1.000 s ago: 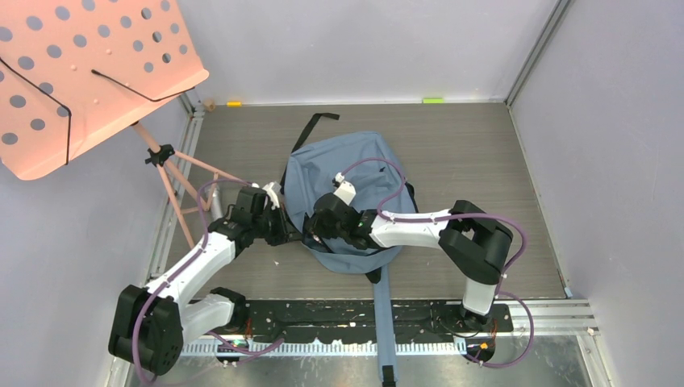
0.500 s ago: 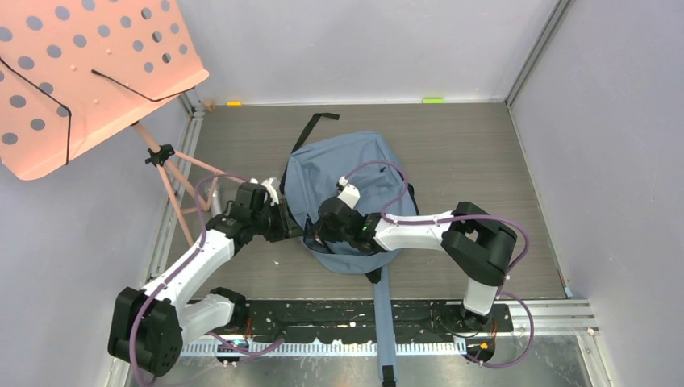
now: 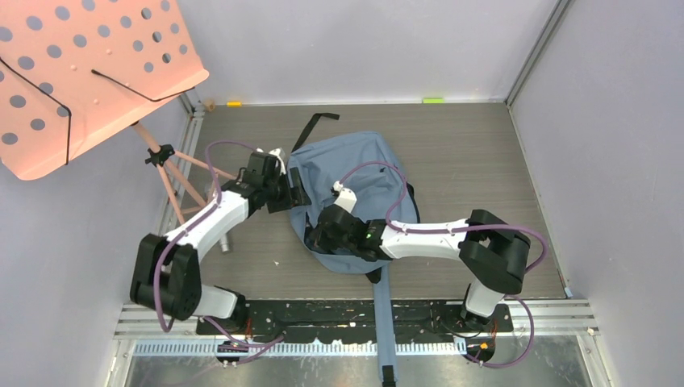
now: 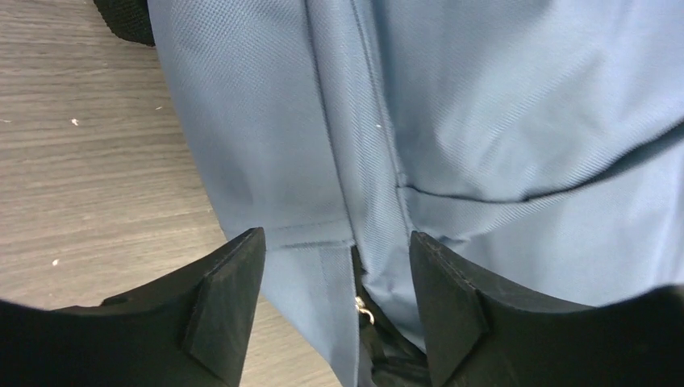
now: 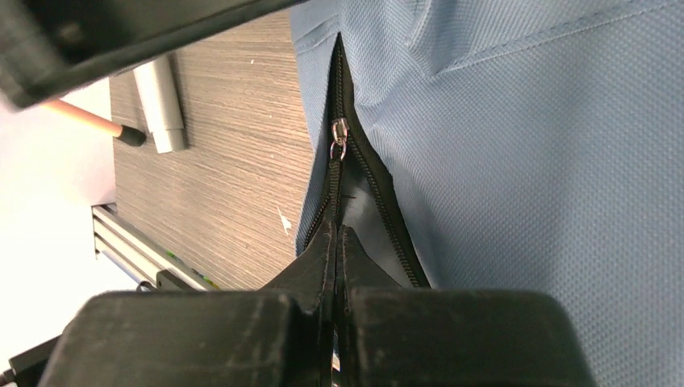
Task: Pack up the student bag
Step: Zip the student bag at the center of the board.
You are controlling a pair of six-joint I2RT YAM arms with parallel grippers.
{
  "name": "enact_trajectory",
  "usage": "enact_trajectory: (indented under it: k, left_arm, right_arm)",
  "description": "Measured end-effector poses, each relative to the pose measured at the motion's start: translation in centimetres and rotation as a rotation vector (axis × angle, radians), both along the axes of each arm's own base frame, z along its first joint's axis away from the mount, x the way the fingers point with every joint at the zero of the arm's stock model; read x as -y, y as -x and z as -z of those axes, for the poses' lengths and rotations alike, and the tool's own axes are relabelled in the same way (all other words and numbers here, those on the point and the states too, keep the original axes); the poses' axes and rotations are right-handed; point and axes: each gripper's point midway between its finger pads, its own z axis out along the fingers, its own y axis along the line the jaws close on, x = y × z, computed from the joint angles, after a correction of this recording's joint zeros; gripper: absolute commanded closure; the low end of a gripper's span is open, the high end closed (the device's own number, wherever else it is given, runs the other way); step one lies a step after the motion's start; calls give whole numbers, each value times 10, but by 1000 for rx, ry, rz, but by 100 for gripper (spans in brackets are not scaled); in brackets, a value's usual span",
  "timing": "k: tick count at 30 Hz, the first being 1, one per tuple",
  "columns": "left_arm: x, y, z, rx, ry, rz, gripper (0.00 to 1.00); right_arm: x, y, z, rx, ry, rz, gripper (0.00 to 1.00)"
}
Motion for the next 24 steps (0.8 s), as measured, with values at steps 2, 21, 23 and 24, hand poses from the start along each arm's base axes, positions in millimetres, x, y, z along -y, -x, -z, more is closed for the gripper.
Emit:
enact_trajectory:
  k: [2, 21, 23, 24]
  left_arm:
    - [1, -4, 12, -31, -16, 4, 35]
    - [7, -32, 40, -95, -59, 23, 97]
    - [7, -33, 39, -87, -57, 25, 100]
    - [8, -33, 39, -87, -56, 23, 100]
  right_arm:
    - [1, 3, 0, 7, 14, -10, 99]
    - [6, 13, -1, 75, 110, -61, 99]
    - [6, 13, -2, 80, 116, -61, 99]
    - [6, 13, -2, 82, 119, -60, 99]
